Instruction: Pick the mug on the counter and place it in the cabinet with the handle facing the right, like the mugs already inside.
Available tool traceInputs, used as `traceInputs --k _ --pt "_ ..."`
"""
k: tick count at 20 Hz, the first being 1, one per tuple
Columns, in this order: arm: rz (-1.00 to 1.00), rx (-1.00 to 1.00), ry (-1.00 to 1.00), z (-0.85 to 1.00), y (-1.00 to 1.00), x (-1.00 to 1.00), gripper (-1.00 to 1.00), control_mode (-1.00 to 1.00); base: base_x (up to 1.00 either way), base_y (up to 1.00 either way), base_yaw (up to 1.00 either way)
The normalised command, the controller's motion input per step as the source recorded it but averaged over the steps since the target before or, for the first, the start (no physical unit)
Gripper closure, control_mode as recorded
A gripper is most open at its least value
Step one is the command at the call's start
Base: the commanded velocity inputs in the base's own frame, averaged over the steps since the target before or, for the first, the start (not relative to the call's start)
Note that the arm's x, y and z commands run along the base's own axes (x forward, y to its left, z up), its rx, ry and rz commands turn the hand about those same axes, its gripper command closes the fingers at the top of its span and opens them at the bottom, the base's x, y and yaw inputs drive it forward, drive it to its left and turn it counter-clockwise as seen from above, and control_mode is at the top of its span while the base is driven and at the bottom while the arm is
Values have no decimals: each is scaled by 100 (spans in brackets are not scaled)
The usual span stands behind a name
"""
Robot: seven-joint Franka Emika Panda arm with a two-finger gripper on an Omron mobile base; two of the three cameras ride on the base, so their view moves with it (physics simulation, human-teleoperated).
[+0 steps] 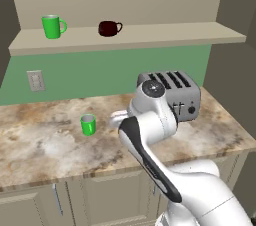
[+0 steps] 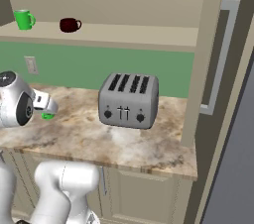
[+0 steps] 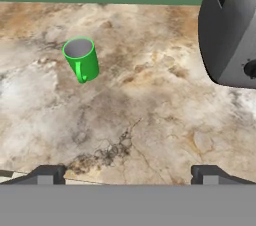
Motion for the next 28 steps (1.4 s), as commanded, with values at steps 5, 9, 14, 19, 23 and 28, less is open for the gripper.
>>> traceInputs --k 5,9,14,19,23,28 --pt "0 0 0 -15 34 0 -100 -100 0 0 0" --pt "0 0 0 -16 31 0 -100 -100 0 0 0" --pt "0 0 0 -17 28 4 -100 -100 0 0 0" --pt "-1 0 0 -20 23 17 -100 -100 0 0 0" --pt "-4 -2 0 -21 23 23 -100 -100 0 0 0" --pt "-4 -1 0 -18 17 27 -100 -100 0 0 0"
